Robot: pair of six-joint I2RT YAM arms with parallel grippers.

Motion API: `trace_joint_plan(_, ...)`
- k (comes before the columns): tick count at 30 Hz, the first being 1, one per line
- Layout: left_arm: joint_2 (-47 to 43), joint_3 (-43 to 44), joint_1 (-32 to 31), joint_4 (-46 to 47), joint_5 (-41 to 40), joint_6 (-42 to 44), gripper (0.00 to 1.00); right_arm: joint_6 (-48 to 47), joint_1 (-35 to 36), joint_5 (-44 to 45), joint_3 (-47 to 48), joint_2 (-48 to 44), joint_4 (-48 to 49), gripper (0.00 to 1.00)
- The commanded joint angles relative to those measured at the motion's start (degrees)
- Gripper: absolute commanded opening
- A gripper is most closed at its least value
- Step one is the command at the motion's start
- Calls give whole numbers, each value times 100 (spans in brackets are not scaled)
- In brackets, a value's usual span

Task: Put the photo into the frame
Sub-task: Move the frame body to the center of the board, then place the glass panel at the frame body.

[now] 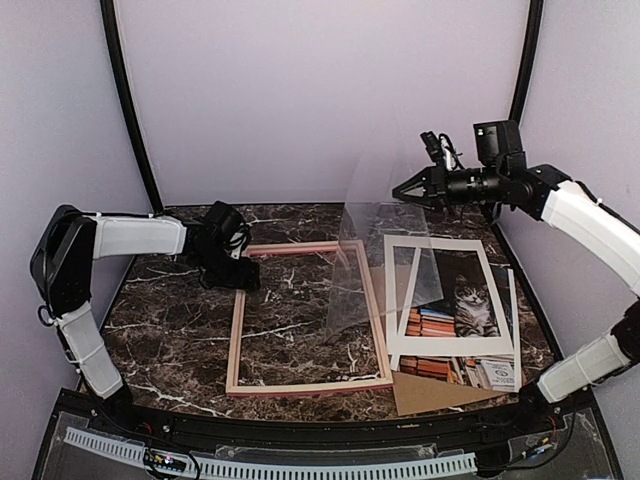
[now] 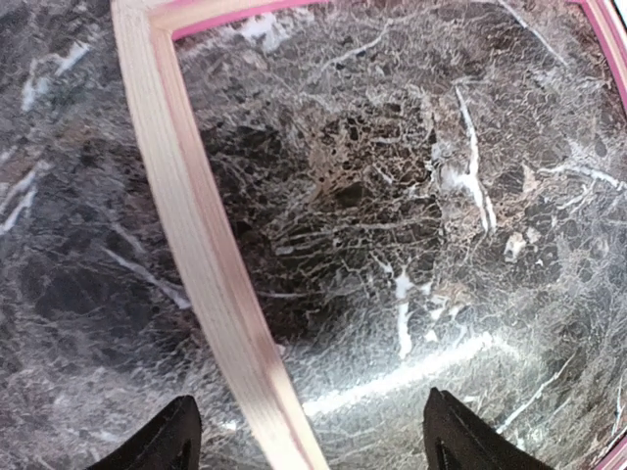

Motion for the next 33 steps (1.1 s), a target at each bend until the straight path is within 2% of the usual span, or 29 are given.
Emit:
trace_joint_plan(1, -921, 133, 331, -431, -443, 51, 82, 169, 662, 469, 588, 410, 246, 0)
trace_joint_plan(9, -2280, -332, 1737, -647, -966, -99, 98, 719, 1951, 588, 1628, 1477, 809, 0)
trace_joint_plan(13, -2618, -419, 2111, -748, -1180, -17, 99, 1195, 2046, 564, 1025, 1498, 1498, 0)
trace_joint_plan(16, -2660, -485, 2130, -722, -1086, -1, 99, 1409, 1988, 715, 243, 1486, 1863, 0)
trace_joint_plan(19, -2648, -628, 2128, -585, -820, -31, 99, 1820, 1863, 759, -700, 1543, 2639, 0)
trace_joint_plan(24, -2624, -887, 2109, -300, -457, -134, 99, 2096, 1667, 1002, -1706, 1834, 3295, 0)
trace_joint_plan(28, -2582, -1089, 1954, -127, -315, -188, 99, 2134, 1562, 1223, -2166, 2031, 3584, 0)
trace_joint_plan(33, -2471, -1272, 1674, 92, -256, -299, 99, 2079, 1522, 1364, -2266, 2176, 3643, 0)
